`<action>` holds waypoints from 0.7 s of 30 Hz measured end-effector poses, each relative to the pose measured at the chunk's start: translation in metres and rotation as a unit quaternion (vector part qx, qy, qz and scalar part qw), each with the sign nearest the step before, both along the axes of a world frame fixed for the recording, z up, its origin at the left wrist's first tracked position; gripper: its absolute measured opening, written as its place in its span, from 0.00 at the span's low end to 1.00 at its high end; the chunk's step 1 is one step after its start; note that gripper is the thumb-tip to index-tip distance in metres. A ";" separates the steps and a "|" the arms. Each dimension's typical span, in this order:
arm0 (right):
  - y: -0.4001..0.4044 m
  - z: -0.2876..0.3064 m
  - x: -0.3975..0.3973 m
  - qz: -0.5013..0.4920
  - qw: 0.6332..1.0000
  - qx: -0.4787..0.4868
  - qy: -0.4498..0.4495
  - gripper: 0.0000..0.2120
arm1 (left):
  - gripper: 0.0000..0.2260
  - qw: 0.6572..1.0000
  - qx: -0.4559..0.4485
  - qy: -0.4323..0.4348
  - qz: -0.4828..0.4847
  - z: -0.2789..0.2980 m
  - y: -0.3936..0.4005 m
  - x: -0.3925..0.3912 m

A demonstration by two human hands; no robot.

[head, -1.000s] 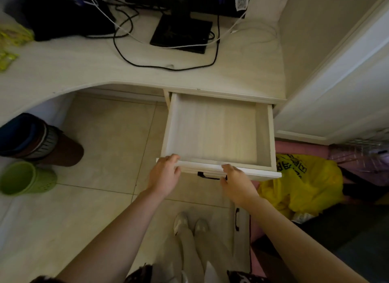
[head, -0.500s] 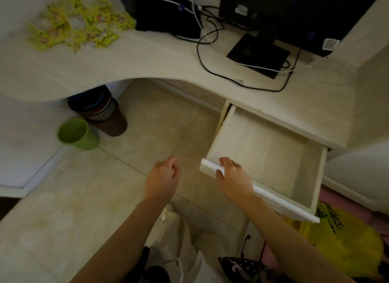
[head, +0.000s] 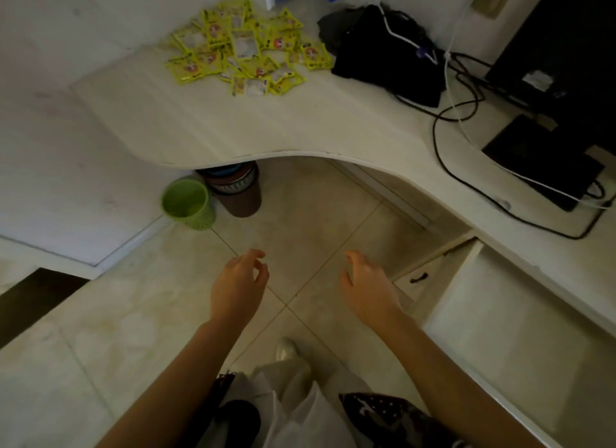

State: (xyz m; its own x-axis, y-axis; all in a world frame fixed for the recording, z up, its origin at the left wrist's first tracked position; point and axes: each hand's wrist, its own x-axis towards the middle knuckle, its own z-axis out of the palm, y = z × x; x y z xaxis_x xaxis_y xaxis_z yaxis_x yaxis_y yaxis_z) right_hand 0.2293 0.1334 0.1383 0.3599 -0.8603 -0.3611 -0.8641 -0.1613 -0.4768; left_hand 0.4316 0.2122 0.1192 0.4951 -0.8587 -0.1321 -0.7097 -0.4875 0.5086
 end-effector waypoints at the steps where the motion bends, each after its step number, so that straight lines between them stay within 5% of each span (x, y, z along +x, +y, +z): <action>1: -0.009 0.000 0.013 0.002 1.000 -0.003 -0.004 0.19 | 0.11 1.000 0.000 -0.002 0.001 0.001 -0.007 0.013; 21: -0.255 0.016 0.193 0.082 0.993 -0.081 -0.035 0.21 | 0.11 0.998 -0.038 -0.029 0.050 0.016 -0.225 0.170</action>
State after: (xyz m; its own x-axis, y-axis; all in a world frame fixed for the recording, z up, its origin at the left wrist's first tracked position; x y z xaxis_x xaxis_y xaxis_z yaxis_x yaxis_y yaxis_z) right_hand 0.4228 -0.1216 0.1543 0.5192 -0.8326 -0.1926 -0.7857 -0.3765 -0.4908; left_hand 0.6017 -0.0130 0.1348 0.5830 -0.8116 -0.0371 -0.6888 -0.5179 0.5073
